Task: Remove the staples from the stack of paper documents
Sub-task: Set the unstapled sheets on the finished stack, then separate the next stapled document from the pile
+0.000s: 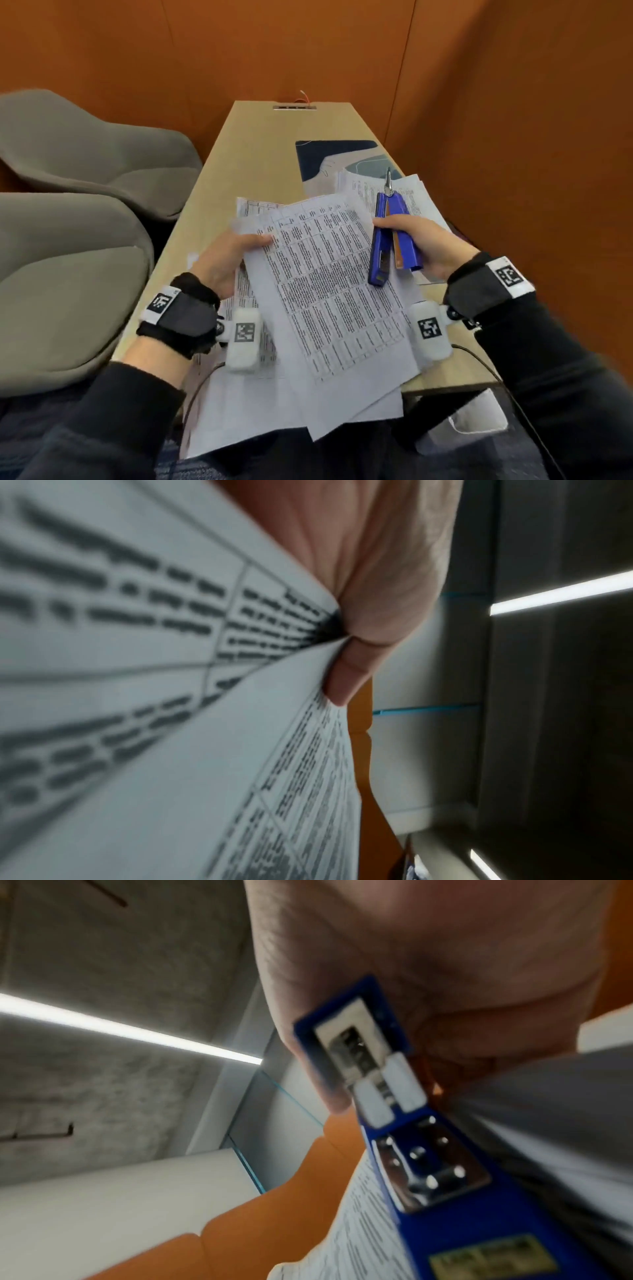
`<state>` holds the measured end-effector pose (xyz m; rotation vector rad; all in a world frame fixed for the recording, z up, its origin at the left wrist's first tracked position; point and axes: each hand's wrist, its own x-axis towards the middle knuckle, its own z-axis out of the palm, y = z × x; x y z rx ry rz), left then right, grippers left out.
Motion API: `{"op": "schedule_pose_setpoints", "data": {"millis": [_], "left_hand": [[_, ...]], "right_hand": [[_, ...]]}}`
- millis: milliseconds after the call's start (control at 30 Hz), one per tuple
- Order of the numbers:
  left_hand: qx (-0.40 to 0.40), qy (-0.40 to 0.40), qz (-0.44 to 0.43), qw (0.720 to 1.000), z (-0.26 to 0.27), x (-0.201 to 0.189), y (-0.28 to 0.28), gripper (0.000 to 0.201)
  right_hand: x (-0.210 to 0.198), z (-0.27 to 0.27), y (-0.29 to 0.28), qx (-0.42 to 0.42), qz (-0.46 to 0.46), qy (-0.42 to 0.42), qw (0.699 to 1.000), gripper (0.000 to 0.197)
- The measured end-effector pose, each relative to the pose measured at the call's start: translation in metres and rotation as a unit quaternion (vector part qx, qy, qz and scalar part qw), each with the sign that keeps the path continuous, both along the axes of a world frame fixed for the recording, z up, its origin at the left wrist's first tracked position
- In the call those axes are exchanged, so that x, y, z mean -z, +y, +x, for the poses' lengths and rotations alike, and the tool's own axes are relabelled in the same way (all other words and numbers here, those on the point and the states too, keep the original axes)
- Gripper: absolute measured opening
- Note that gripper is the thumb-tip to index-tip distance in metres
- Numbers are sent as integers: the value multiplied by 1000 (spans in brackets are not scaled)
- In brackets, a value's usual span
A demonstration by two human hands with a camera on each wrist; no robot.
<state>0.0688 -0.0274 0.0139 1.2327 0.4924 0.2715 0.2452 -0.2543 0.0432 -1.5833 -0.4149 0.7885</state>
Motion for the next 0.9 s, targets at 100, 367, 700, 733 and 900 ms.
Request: {"op": "schedule_pose_setpoints", "data": {"millis": [100, 367, 700, 733, 900], "left_hand": [[20, 23, -13, 999, 32, 14, -36, 34], [41, 59, -46, 996, 82, 38, -98, 24], [55, 58, -50, 996, 98, 55, -94, 33], [51, 56, -51, 996, 98, 56, -94, 34], [54, 52, -35, 997, 98, 61, -92, 32]], "right_hand": [[-16, 15, -34, 26, -78, -91, 992, 35], [-3, 27, -72, -69, -255, -297, 918, 46], [43, 17, -65, -222, -300, -335, 865, 62], [43, 16, -64, -221, -305, -341, 861, 61], [45, 10, -57, -220, -306, -362, 852, 62]]}}
